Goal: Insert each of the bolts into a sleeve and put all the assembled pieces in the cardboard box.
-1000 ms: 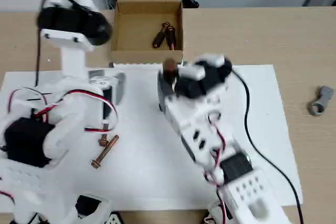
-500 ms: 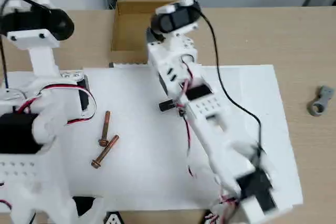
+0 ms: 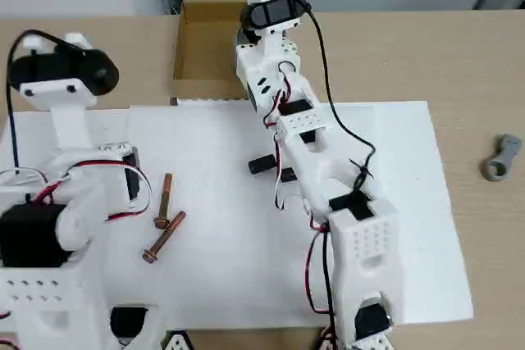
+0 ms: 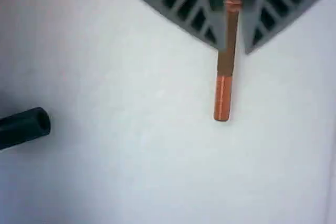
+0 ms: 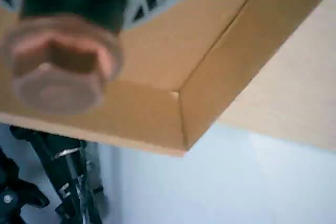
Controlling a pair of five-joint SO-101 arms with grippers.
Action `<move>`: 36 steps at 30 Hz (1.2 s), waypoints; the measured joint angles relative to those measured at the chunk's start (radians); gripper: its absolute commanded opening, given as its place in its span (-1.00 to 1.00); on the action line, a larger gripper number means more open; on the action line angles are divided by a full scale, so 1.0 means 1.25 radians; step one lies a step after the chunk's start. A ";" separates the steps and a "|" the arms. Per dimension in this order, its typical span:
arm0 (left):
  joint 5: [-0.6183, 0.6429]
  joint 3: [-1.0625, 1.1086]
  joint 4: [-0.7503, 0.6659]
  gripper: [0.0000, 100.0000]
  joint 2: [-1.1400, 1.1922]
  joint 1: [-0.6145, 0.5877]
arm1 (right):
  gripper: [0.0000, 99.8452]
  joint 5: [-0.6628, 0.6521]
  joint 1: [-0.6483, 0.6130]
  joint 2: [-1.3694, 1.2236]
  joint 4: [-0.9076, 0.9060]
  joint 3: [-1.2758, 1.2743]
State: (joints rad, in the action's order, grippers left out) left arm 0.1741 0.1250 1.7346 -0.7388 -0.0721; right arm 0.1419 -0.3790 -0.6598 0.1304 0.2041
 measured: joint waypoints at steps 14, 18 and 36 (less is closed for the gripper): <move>0.000 0.041 -0.005 -0.99 -0.009 0.000 | -0.66 0.000 0.005 -0.167 -0.011 0.168; 0.000 0.041 -0.022 -0.96 -0.009 0.000 | -0.66 0.000 0.006 -0.167 -0.016 0.168; 0.000 0.061 -0.004 -0.81 0.371 -0.002 | -0.76 0.000 0.014 0.102 -0.595 0.168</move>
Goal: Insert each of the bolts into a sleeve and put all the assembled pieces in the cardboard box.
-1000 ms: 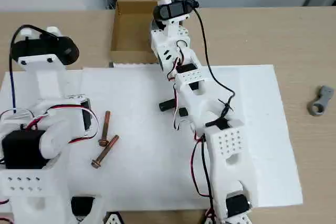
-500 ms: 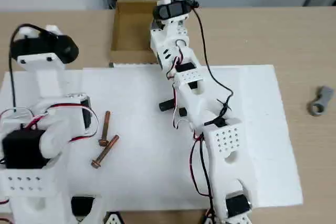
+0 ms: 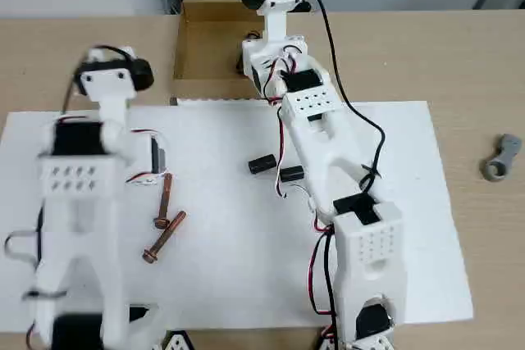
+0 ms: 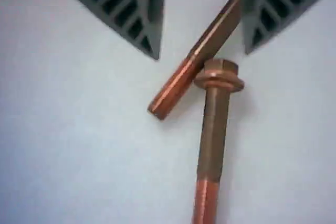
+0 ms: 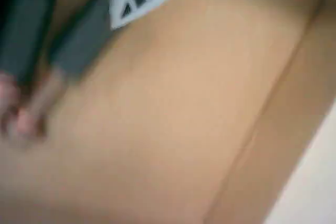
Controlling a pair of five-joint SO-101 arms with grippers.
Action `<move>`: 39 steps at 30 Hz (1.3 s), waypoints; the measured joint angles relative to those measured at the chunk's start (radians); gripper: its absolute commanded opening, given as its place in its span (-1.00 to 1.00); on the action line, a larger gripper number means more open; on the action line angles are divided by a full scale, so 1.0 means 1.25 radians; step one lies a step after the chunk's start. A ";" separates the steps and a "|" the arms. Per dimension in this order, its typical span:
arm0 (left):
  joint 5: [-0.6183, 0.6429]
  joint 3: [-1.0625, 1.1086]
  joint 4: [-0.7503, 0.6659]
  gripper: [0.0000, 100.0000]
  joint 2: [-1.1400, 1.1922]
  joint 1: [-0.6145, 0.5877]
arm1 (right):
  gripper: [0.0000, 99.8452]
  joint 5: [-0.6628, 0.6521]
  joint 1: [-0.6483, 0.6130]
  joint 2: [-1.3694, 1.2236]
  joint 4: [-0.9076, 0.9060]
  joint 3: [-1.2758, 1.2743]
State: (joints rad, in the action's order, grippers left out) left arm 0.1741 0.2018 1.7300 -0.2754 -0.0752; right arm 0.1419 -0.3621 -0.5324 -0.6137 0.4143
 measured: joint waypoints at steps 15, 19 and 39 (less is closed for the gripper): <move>-0.001 0.002 -0.045 -0.81 0.274 -0.001 | -0.99 0.000 0.002 0.120 -0.333 0.000; -0.001 0.002 -0.066 -0.81 0.328 -0.001 | -0.99 0.000 0.001 0.120 -0.335 0.000; -0.036 0.125 -0.248 -0.99 0.433 0.005 | -0.99 0.000 0.001 0.120 -0.335 0.000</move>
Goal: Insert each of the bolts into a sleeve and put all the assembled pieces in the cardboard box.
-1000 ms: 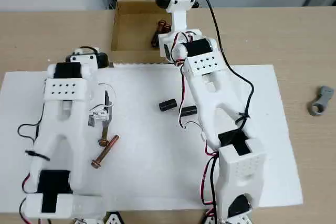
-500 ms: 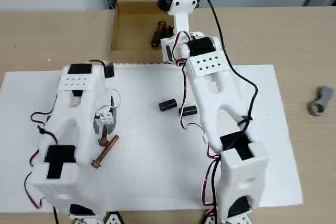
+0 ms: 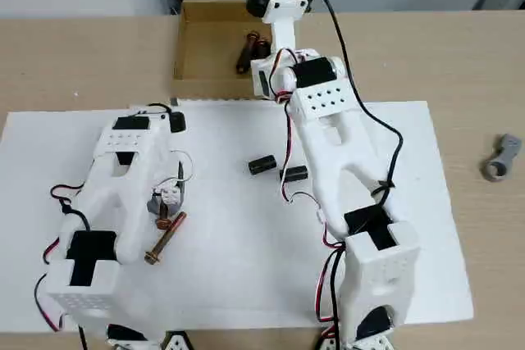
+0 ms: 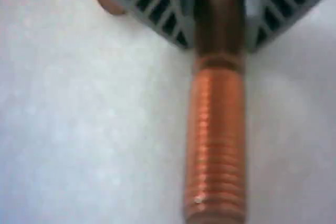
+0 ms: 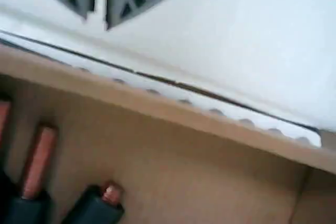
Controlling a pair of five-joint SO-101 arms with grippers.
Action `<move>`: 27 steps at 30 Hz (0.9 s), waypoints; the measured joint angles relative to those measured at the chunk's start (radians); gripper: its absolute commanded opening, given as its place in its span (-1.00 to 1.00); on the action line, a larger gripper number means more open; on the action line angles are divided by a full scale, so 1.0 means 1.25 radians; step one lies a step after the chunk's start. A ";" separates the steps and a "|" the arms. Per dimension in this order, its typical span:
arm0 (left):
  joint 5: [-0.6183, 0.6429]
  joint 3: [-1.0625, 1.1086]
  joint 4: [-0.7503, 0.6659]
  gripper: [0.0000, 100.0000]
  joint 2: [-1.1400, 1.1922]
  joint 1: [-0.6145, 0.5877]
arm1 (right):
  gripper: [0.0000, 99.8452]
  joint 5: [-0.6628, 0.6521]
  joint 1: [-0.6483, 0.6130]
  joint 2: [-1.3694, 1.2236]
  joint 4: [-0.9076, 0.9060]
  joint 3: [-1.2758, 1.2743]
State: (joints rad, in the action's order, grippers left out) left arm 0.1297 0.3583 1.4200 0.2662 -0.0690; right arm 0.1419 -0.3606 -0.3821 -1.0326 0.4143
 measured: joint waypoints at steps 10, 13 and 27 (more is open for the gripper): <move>-0.163 -0.090 0.101 -0.99 0.012 0.000 | -0.99 0.000 0.000 0.000 0.000 0.000; -0.233 -0.153 0.151 -0.99 0.018 -0.004 | -0.99 0.000 0.000 0.000 0.000 0.000; -0.786 -0.274 0.245 -0.99 -0.173 -0.054 | -0.99 0.000 0.007 0.000 -0.015 0.000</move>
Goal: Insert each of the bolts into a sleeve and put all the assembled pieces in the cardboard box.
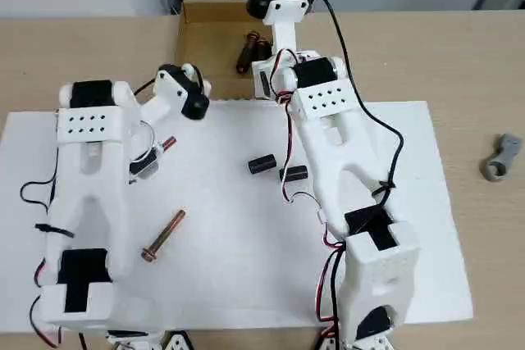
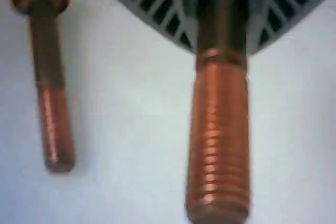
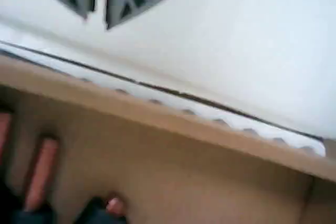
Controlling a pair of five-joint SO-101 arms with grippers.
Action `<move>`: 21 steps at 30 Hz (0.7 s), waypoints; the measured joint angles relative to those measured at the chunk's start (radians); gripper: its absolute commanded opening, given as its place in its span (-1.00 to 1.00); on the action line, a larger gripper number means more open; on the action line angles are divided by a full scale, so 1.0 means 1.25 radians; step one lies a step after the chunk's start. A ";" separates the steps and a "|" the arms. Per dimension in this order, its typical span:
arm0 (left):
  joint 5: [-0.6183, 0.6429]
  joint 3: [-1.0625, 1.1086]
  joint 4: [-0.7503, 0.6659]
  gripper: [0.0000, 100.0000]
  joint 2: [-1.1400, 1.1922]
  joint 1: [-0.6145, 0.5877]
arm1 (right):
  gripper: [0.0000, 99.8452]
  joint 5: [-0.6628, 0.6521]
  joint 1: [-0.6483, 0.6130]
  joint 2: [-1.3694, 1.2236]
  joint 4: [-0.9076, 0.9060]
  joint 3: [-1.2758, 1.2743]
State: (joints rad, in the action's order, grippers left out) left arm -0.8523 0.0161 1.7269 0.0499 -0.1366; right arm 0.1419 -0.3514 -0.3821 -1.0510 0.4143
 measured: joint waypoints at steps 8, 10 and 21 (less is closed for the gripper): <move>-0.187 0.000 -0.010 -0.97 0.109 -0.018 | -0.99 0.000 0.047 0.081 -0.004 0.000; -0.190 0.000 -0.041 -0.90 0.169 -0.021 | -0.99 0.000 0.052 0.104 -0.014 0.000; -0.056 -0.070 -0.162 -0.77 0.288 -0.021 | -0.99 0.000 0.064 0.162 -0.107 0.000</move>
State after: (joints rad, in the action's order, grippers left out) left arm -0.9229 -0.0713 1.5244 0.4104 -0.1626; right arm 0.1419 -0.2716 -0.1795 -1.1845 0.4143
